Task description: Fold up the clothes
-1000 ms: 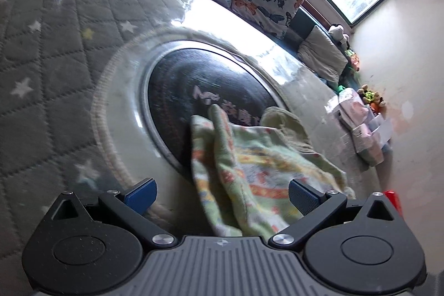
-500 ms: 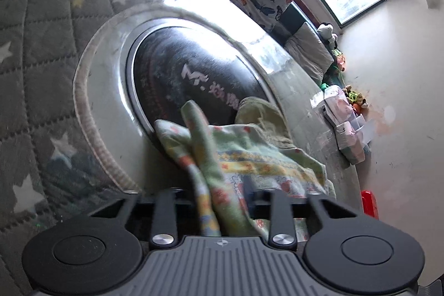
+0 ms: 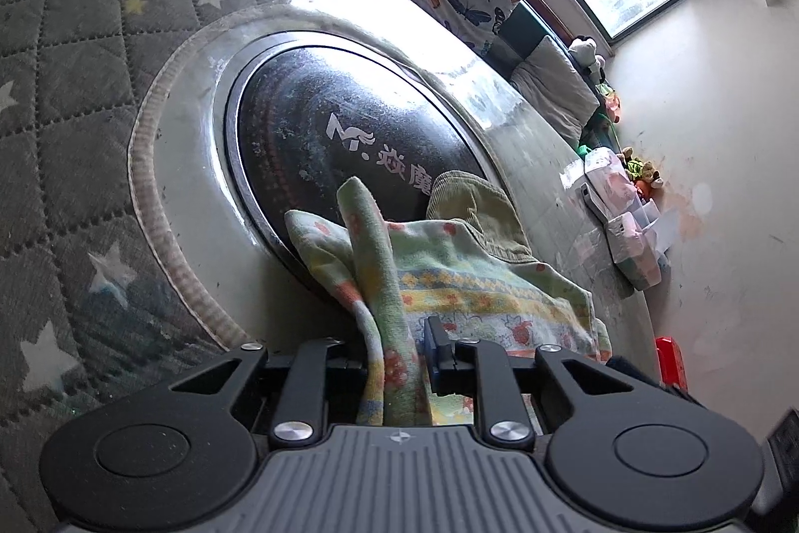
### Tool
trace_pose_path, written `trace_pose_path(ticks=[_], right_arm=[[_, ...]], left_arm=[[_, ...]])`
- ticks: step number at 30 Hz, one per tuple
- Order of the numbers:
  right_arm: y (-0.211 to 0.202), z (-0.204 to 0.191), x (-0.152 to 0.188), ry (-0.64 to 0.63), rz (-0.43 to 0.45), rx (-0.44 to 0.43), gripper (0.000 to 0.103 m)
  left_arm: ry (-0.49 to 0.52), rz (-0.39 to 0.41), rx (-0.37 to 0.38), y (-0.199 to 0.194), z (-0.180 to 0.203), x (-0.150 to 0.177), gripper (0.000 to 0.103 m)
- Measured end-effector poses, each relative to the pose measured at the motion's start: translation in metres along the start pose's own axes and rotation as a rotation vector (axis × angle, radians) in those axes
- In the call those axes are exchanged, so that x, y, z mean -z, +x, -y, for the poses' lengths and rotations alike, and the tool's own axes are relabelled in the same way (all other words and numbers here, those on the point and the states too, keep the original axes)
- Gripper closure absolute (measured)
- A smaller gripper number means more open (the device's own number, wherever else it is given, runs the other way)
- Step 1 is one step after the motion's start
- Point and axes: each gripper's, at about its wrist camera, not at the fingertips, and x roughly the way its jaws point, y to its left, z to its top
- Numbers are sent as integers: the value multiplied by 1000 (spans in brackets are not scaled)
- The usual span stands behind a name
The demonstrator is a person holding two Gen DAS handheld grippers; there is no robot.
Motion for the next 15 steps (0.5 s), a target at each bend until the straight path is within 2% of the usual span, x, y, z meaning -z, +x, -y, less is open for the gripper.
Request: trace_pose_path(ticks=[2,5,12,15], right_arm=[[5,22,2,51,-8,64,50],[14,51,7,113,-12,118,45],[23,75,18,184,-42,103,40],[24,68,17,172,-40,75,46]], left_arm=[[6,0,-2,1,1,0,82],[12,-1,-5,2,2,0,81],[25,-3,-8,1,3,0,80],[32,-2,-10,1,4,0,80]])
